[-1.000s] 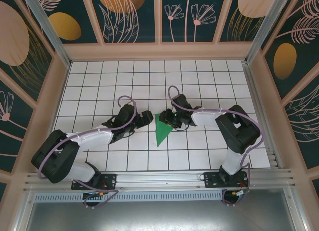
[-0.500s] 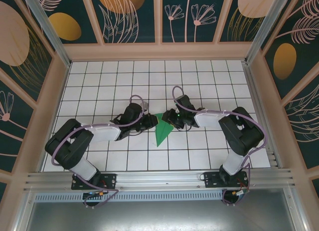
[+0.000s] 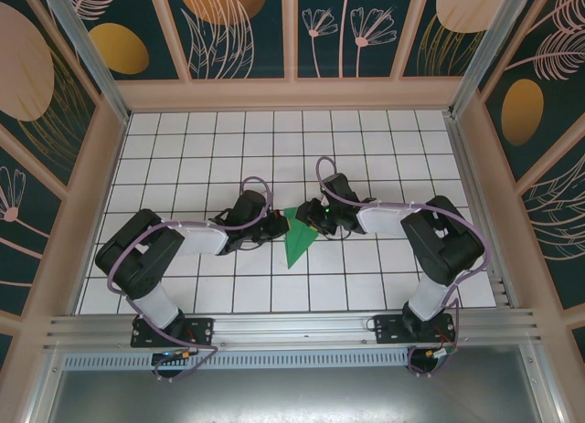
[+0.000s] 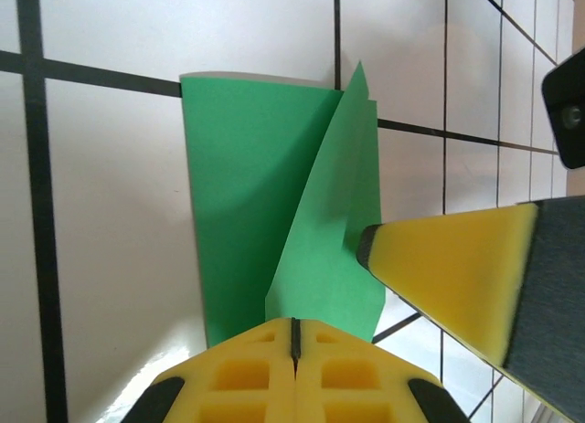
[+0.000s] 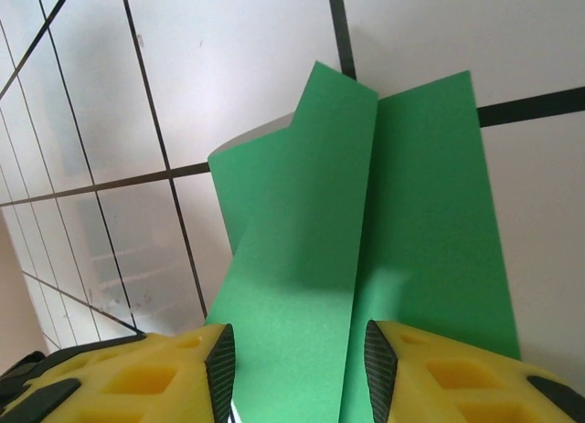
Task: Fold a paper plane with a square sheet of paper (pick it up from the middle)
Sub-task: Pick up the paper from the center of the table.
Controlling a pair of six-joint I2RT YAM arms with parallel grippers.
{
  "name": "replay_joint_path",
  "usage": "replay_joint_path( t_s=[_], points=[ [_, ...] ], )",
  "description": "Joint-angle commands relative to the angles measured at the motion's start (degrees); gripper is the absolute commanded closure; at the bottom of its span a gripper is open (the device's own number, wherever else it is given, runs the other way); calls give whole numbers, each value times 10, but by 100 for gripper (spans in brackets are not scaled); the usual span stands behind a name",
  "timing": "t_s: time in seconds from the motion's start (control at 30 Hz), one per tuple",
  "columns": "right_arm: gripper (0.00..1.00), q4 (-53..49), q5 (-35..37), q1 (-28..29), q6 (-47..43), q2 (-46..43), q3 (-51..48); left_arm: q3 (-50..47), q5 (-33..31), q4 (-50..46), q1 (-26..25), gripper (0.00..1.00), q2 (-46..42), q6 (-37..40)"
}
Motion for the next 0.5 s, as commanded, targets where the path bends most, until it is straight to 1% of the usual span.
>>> replay_joint_path(
  t_s=[0.0, 0.33, 0.47],
  points=[
    [56, 18, -16, -2, 3, 13, 1, 6, -10, -13, -2, 100, 10, 8],
    [56, 6, -19, 1, -6, 33, 15, 10, -13, -24, -1, 100, 14, 12],
    [58, 13, -31, 4, -14, 39, 22, 10, -14, -26, -2, 100, 13, 13]
  ],
)
